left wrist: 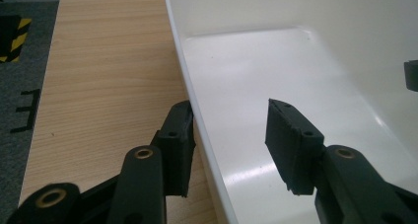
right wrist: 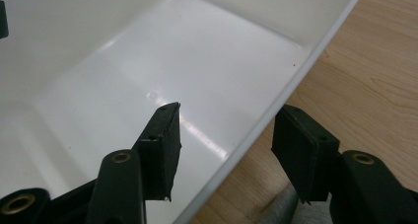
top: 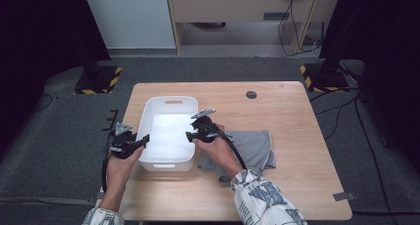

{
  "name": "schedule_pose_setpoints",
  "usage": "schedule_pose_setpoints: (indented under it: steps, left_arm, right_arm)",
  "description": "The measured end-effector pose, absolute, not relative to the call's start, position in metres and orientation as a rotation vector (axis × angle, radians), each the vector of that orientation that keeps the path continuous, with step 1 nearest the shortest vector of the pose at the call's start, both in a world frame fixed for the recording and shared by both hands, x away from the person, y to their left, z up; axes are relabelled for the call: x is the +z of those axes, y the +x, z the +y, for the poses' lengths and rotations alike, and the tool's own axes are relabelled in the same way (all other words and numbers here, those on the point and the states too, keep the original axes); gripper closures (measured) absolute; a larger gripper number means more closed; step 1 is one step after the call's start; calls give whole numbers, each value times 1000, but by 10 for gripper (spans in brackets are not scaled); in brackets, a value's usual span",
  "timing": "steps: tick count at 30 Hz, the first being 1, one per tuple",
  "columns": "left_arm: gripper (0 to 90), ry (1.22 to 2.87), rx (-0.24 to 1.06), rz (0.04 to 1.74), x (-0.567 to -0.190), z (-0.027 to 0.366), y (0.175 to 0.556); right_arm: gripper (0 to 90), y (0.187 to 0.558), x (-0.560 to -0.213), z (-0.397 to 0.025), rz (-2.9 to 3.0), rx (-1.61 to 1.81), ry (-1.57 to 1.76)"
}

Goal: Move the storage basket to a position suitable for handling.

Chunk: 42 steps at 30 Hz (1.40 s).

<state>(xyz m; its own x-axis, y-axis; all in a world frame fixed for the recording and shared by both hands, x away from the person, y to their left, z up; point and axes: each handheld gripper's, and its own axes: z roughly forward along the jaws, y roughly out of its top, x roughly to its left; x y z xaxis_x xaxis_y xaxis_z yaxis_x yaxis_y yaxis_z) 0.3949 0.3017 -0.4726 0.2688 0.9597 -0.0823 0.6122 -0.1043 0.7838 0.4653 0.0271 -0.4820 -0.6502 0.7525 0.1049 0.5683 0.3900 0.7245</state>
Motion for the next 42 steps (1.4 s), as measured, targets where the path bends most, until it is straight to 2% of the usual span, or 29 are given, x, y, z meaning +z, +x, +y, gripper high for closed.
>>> schedule_pose_setpoints:
  steps: [16,27,30,35,42]
  left_arm:
    - [594,1797,620,1429,-484,305,400]
    - [574,1768,613,1434,-484,307,409]
    - [537,1761,621,1417,-483,307,408]
    - [405,1726,659,1390,-470,303,401]
    - [320,1712,681,1352,-450,303,399]
  right_arm:
    - [451,465,-483,30,2392,1121,1197]
    - [441,472,-483,32,2379,1138,1220]
    - [342,472,-482,31,2388,1135,1210]
    - [259,462,-471,23,2402,1164,1157]
    - [177,454,-449,8,2380,1267,1082]
